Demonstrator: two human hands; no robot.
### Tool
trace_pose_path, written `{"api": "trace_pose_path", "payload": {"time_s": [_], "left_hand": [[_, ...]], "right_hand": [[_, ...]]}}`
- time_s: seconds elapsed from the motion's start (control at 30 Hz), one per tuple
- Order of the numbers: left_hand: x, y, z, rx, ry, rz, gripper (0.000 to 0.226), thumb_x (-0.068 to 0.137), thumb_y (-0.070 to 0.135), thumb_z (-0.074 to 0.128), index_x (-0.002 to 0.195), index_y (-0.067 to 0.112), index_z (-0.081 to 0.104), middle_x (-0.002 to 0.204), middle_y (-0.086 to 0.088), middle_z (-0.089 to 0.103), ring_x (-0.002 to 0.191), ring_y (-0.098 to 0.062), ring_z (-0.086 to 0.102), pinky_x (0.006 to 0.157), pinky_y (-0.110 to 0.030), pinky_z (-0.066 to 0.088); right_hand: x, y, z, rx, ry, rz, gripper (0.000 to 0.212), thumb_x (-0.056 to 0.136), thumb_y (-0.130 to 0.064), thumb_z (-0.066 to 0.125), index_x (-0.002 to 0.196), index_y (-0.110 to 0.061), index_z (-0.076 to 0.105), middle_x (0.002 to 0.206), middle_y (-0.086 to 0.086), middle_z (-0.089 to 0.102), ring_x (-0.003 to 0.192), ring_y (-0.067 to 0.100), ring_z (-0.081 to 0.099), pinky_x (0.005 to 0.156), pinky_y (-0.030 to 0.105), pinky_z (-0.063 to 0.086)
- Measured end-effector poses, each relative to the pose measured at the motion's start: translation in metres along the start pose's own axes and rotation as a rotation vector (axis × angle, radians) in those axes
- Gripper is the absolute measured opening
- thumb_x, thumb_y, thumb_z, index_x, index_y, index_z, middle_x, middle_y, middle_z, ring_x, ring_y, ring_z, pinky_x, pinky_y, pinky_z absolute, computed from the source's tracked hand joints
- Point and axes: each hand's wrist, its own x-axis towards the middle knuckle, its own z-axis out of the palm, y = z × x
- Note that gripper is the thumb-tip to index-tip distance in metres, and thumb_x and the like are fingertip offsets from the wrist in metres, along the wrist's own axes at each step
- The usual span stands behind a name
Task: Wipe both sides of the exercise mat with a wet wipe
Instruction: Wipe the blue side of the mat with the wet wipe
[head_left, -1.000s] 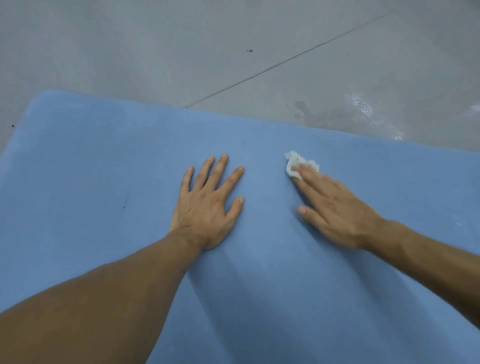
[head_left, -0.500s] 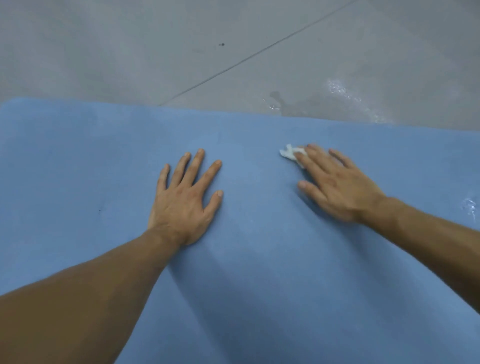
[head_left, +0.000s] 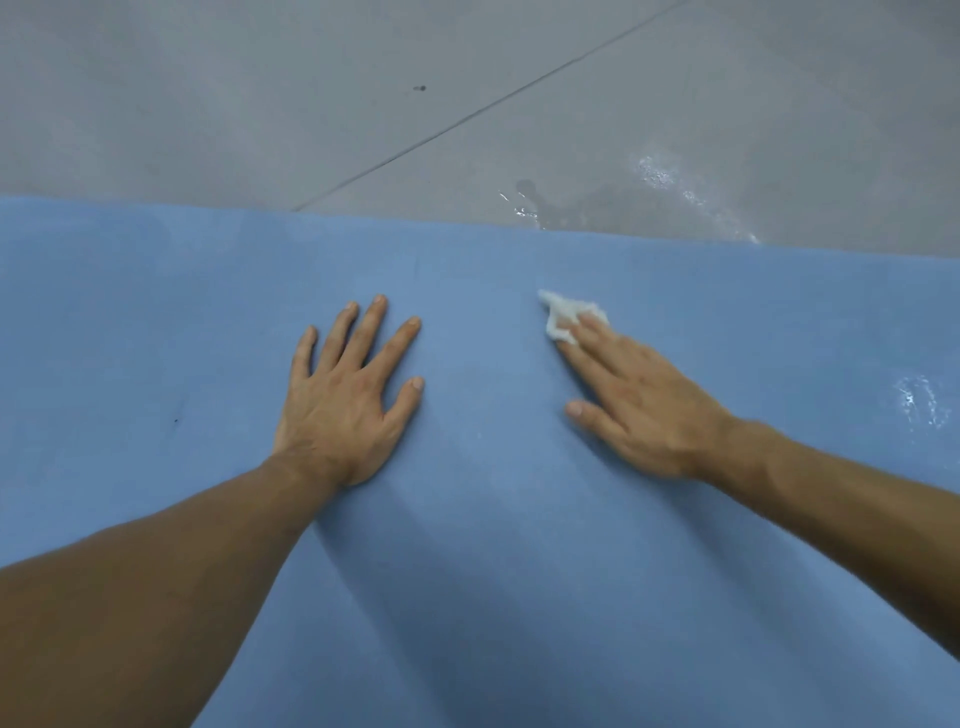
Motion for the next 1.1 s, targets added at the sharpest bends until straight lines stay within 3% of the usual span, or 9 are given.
{"api": "trace_pose_path", "payload": {"time_s": [0.17, 0.27, 0.47, 0.6, 0.77, 0.93, 1.0, 1.1], "left_hand": [[0.001, 0.000, 0.000, 0.000, -0.012, -0.004, 0.066, 0.100, 0.063, 0.018, 0.163, 0.045, 0.011, 0.174, 0.010, 0.000, 0.160, -0.015, -0.001, 0.128, -0.050, 0.001], [0.000, 0.000, -0.001, -0.010, -0.011, -0.005, 0.066, 0.100, 0.063, 0.018, 0.163, 0.044, 0.013, 0.174, 0.010, 0.001, 0.160, -0.016, 0.000, 0.128, -0.050, 0.002], [0.000, 0.001, -0.003, -0.022, -0.016, -0.004, 0.066, 0.100, 0.063, 0.019, 0.163, 0.045, 0.015, 0.174, 0.010, 0.003, 0.160, -0.016, 0.001, 0.128, -0.051, 0.003], [0.000, 0.001, -0.004, -0.023, -0.023, -0.005, 0.066, 0.100, 0.063, 0.018, 0.163, 0.045, 0.013, 0.174, 0.010, 0.001, 0.160, -0.015, -0.001, 0.128, -0.051, 0.001], [0.000, 0.001, -0.003, -0.020, -0.028, 0.002, 0.066, 0.100, 0.064, 0.017, 0.163, 0.045, 0.011, 0.174, 0.010, 0.000, 0.160, -0.015, -0.002, 0.128, -0.051, 0.001], [0.001, 0.001, -0.002, -0.008, -0.030, -0.001, 0.067, 0.099, 0.067, 0.017, 0.163, 0.045, 0.011, 0.174, 0.011, 0.001, 0.160, -0.016, -0.001, 0.128, -0.052, 0.002], [0.001, 0.000, -0.001, -0.007, -0.034, 0.000, 0.068, 0.099, 0.069, 0.016, 0.163, 0.047, 0.011, 0.173, 0.012, 0.000, 0.159, -0.016, -0.001, 0.128, -0.052, 0.002], [0.001, 0.000, -0.003, -0.009, -0.039, -0.005, 0.068, 0.098, 0.070, 0.014, 0.162, 0.049, 0.011, 0.173, 0.011, 0.001, 0.159, -0.017, -0.001, 0.128, -0.052, 0.002]], "right_hand": [[-0.083, -0.044, 0.028, -0.149, -0.029, -0.274, 0.077, 0.107, -0.064, 0.024, 0.165, -0.014, 0.020, 0.173, 0.004, 0.014, 0.161, 0.022, 0.006, 0.127, 0.043, 0.011], [-0.091, -0.041, 0.026, -0.202, -0.032, -0.300, 0.075, 0.108, -0.062, 0.025, 0.165, -0.014, 0.021, 0.173, 0.001, 0.014, 0.160, 0.019, 0.008, 0.126, 0.047, 0.012], [-0.026, -0.004, 0.006, -0.231, 0.041, -0.048, 0.073, 0.108, -0.060, 0.013, 0.163, -0.014, 0.029, 0.168, 0.002, 0.031, 0.156, 0.020, 0.026, 0.126, 0.042, 0.015], [0.019, 0.019, -0.012, -0.144, 0.082, 0.179, 0.080, 0.099, -0.064, 0.005, 0.166, -0.020, 0.015, 0.171, -0.003, 0.020, 0.159, 0.016, 0.011, 0.127, 0.040, 0.007], [0.044, 0.048, -0.022, 0.001, 0.146, 0.360, 0.071, 0.108, -0.054, 0.023, 0.167, -0.019, 0.006, 0.172, -0.001, 0.014, 0.158, 0.018, 0.012, 0.127, 0.037, 0.012], [0.001, 0.006, -0.011, -0.031, 0.011, 0.100, 0.088, 0.098, -0.071, 0.005, 0.167, -0.017, 0.010, 0.174, -0.001, 0.004, 0.160, 0.019, 0.005, 0.123, 0.026, -0.001], [-0.029, -0.015, 0.004, -0.052, -0.005, 0.003, 0.085, 0.102, -0.070, 0.005, 0.166, -0.016, 0.017, 0.173, 0.001, 0.010, 0.160, 0.018, 0.004, 0.126, 0.033, 0.003], [-0.078, -0.045, 0.025, -0.082, -0.002, -0.104, 0.074, 0.108, -0.061, 0.018, 0.165, -0.013, 0.023, 0.173, 0.005, 0.015, 0.161, 0.021, 0.006, 0.127, 0.039, 0.010]]}}
